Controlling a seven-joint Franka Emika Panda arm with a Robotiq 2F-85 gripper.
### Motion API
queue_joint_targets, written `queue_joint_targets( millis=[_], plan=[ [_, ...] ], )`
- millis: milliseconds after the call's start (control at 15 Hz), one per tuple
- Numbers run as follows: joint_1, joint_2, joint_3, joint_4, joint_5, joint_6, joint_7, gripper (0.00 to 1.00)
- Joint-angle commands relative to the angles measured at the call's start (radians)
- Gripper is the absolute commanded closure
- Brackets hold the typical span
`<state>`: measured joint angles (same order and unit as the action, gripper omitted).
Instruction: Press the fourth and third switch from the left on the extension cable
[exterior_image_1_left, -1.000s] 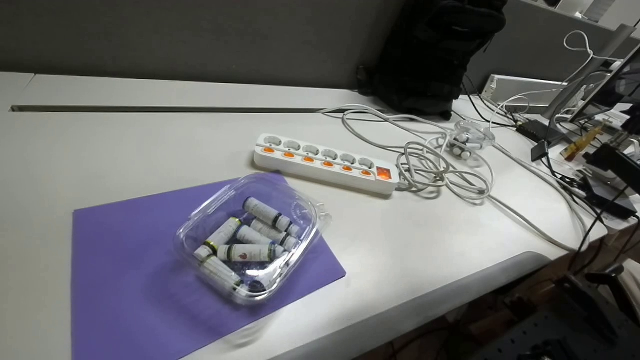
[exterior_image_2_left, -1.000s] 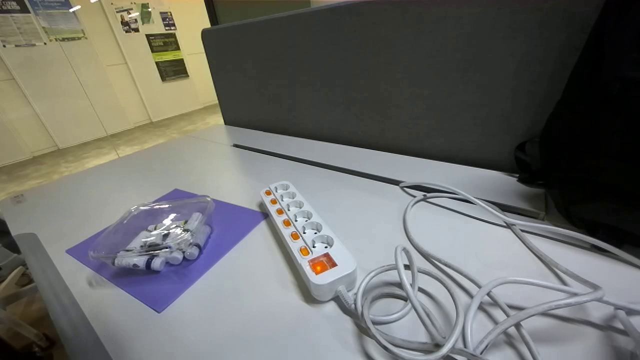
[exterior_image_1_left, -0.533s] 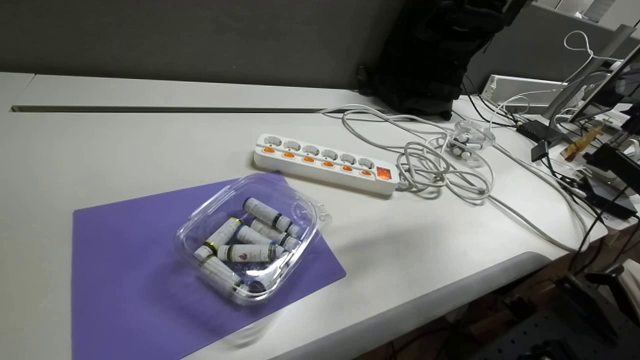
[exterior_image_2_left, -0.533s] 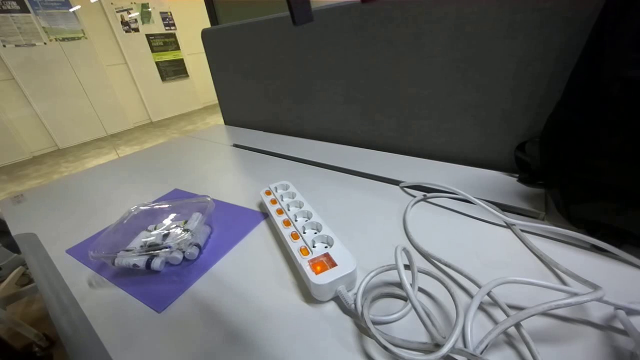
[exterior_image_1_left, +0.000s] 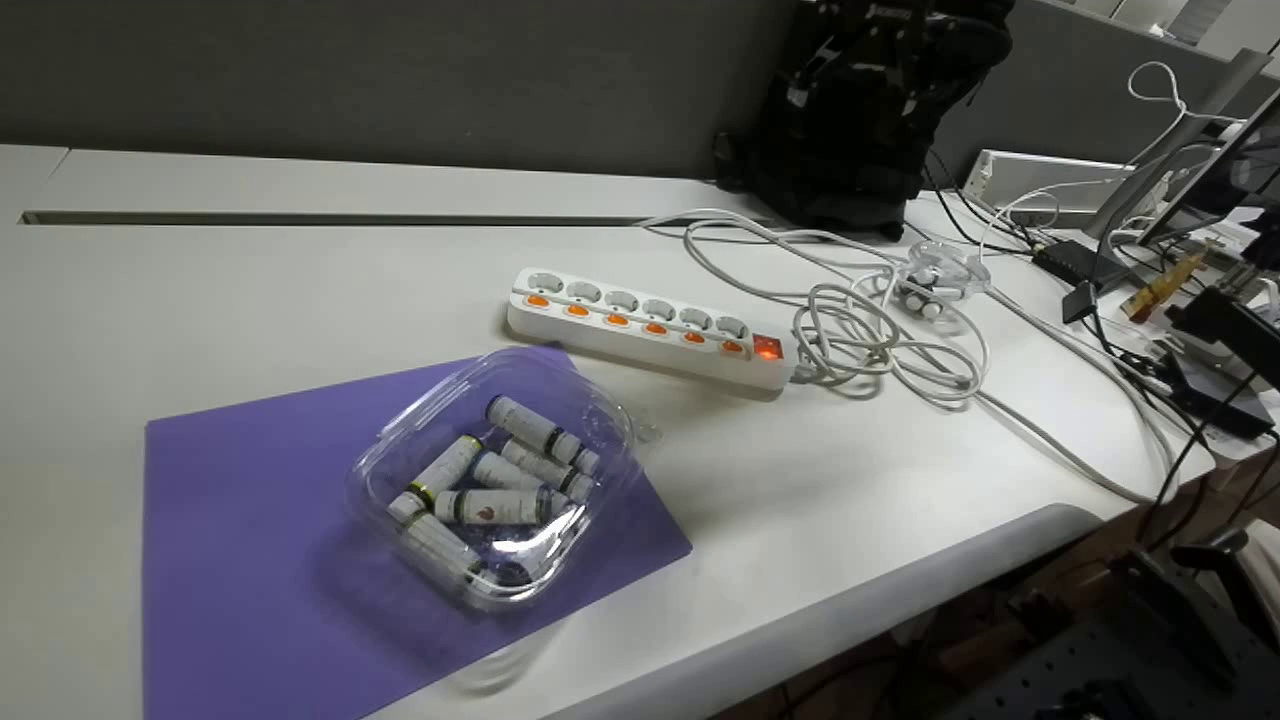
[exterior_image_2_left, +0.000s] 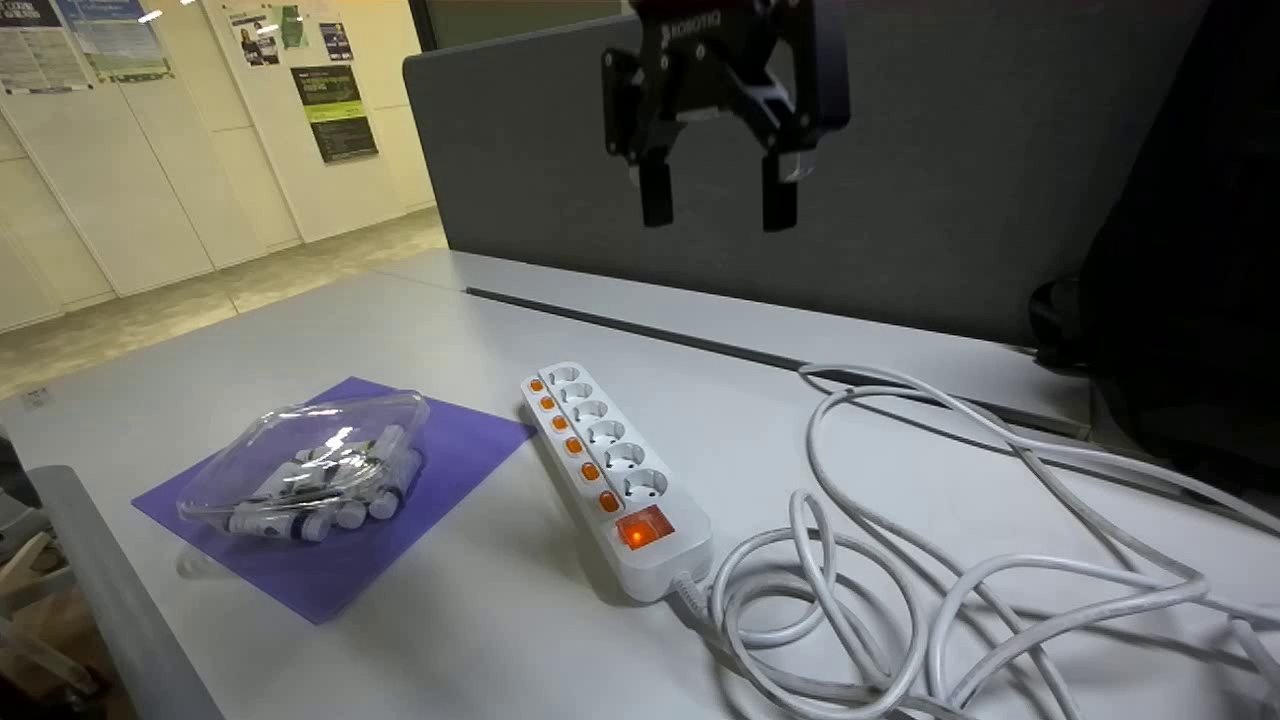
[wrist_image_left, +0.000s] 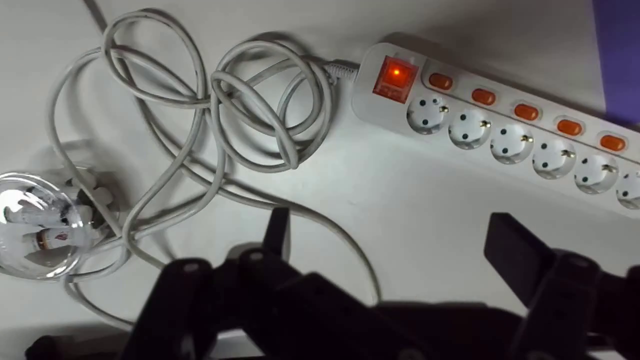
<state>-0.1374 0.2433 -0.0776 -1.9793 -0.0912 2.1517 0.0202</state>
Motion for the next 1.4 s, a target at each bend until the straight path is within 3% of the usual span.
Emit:
queue_joint_targets(
  millis=[0,133,267,333,1000,1333],
  plan=[
    [0.071,0.131,-0.001,0.107,-0.084,-0.059,0.045,0.0],
    [0.11,0.168,0.014,0.115,-0.096,-0.1,0.04,0.0],
    [0.092,0.183,0.072,0.132,0.048,-0.187,-0.075,0.0],
    [0.108,0.17,0.037,0.085,-0.017,-0.107,-0.016,0.0],
    [0.108,0.179,0.039,0.086,-0.008,-0.107,-0.023,0.0],
    [0.173,0.154,0.014,-0.037,-0.146,0.144,0.119,0.0]
  ],
)
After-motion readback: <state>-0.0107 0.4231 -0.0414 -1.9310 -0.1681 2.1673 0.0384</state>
